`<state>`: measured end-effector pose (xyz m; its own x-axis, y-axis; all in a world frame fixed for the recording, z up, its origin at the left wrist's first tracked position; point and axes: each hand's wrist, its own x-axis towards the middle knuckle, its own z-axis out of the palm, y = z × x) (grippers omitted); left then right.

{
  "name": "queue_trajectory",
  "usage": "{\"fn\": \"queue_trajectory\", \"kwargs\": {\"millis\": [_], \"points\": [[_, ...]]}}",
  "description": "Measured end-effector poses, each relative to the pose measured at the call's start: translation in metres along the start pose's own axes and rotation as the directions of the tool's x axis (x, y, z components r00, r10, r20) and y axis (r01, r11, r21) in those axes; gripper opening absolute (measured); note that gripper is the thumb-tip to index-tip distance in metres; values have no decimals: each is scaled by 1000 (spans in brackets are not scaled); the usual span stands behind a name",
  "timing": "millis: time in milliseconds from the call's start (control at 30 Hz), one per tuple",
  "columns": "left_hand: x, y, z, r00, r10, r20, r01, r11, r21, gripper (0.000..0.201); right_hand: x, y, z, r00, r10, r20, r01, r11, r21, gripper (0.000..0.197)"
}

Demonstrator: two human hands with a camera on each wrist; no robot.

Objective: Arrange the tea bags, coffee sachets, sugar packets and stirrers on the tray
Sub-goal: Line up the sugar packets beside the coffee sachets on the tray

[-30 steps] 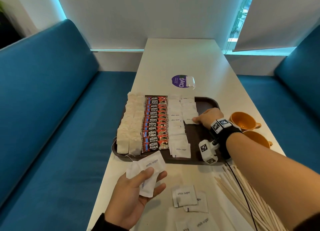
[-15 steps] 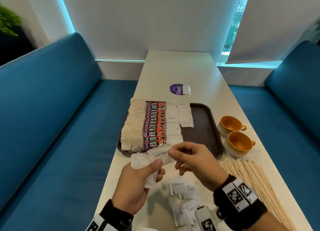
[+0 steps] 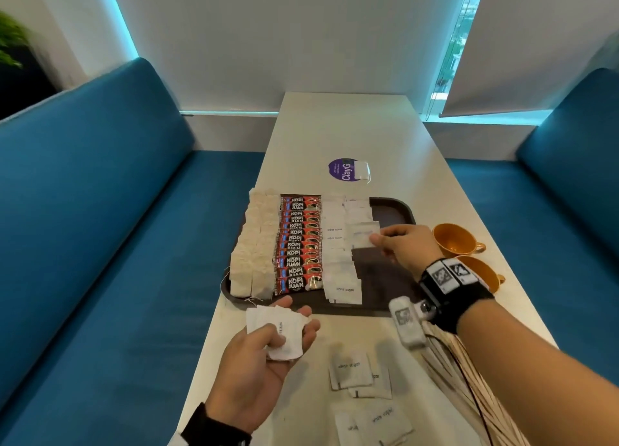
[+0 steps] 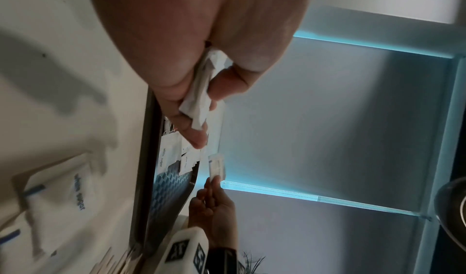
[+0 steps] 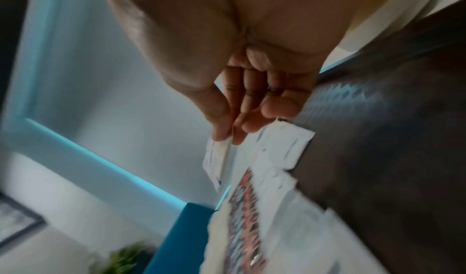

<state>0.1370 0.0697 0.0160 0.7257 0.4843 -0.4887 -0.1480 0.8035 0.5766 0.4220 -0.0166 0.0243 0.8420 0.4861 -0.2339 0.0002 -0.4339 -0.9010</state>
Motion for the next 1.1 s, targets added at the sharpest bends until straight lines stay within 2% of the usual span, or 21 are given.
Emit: {"fn": "queue_trajectory", "kwargs": {"millis": [100, 233, 400, 467, 567, 667, 800, 967, 1100], "points": [[6, -2, -4, 1000, -12, 12, 11, 998, 63, 52, 41, 15, 3, 998, 66, -20, -69, 985, -155, 13], [10, -4, -5, 1000, -13, 13, 12, 994, 105, 44, 68, 31, 13, 992, 94, -79, -118, 908, -403, 26], [6, -5, -2, 1000, 7, -7, -6, 993, 114, 35, 71, 21, 15, 990, 103, -101, -138, 881, -453, 29], [1, -3, 1, 1000, 23, 4, -24, 991, 135, 36, 61, 12, 14, 993, 70, -94, -102, 909, -405, 19], [-10, 0, 7, 997, 73, 12, -74, 981, 178, 36, 19, -13, 14, 999, -40, -17, 35, 968, -249, 12], [-20, 1, 13, 993, 119, 19, -120, 977, 178, 39, -47, -35, 18, 980, -136, 144, 148, 986, -75, 21], [-29, -1, 18, 987, 158, 42, -163, 976, 146, 37, -127, -39, 23, 920, -133, 368, 121, 991, 57, 32], [-34, -6, 17, 986, 152, 73, -165, 959, 229, 29, -172, -18, 27, 928, -151, 341, 106, 984, 146, 22], [-30, -8, 13, 984, 171, 50, -178, 918, 355, 21, -168, -11, 23, 915, -169, 366, 152, 985, 75, 19]]}}
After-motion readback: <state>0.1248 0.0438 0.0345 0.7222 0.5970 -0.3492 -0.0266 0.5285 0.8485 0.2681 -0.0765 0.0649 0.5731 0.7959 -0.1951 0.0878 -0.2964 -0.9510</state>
